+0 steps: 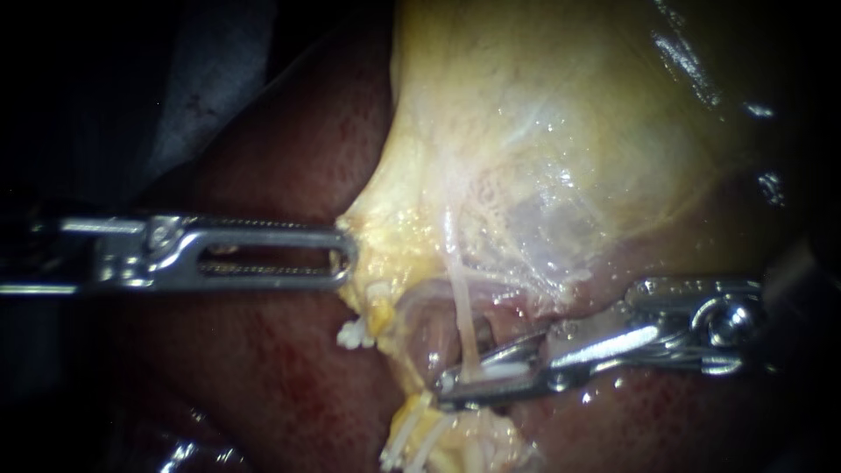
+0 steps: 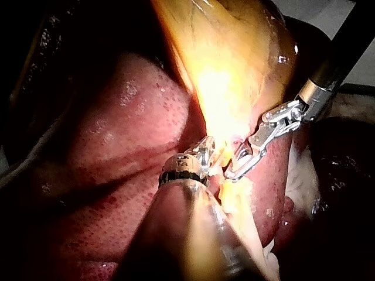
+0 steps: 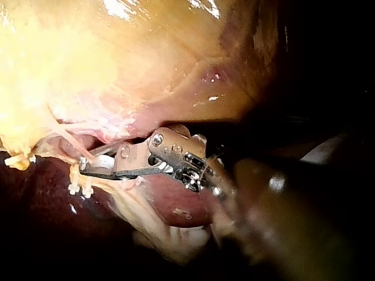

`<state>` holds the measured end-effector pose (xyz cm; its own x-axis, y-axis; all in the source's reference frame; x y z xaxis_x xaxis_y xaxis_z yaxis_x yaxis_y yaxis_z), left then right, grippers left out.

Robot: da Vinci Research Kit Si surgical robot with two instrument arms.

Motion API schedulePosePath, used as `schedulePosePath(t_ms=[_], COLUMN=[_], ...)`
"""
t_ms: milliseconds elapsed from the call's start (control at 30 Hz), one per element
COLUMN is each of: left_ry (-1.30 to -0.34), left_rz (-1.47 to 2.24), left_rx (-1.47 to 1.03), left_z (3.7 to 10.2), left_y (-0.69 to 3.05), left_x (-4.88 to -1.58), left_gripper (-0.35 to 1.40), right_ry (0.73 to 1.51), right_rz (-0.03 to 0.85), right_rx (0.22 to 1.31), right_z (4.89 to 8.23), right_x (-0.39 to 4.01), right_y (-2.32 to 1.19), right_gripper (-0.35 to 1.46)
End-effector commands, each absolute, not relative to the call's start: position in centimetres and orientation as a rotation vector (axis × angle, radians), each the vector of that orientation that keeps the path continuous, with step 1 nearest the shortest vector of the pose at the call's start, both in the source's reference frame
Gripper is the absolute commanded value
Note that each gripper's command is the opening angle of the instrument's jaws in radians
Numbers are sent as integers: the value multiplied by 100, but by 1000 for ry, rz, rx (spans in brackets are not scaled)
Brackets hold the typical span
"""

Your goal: Going back first clip right tube

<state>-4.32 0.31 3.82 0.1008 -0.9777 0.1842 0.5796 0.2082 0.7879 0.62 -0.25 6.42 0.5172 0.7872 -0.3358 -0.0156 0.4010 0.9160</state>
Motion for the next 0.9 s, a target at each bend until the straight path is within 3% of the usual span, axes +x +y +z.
schedulePosePath(t_ms=[33,600,900], left_ry=[-806,-806,-806], left_rz=[-1265,-1265,-1265], left_rx=[617,617,617], left_z=[382,382,382], left_y=[31,31,31], left_x=[-432,-431,-431], left_gripper=[-35,-35,-35], right_ry=[897,897,904], right_rz=[604,604,610], right_rx=[1042,1043,1031], right_z=[641,641,639], right_x=[62,62,63], right_y=[-24,-24,-21], right_gripper=[-29,-26,27])
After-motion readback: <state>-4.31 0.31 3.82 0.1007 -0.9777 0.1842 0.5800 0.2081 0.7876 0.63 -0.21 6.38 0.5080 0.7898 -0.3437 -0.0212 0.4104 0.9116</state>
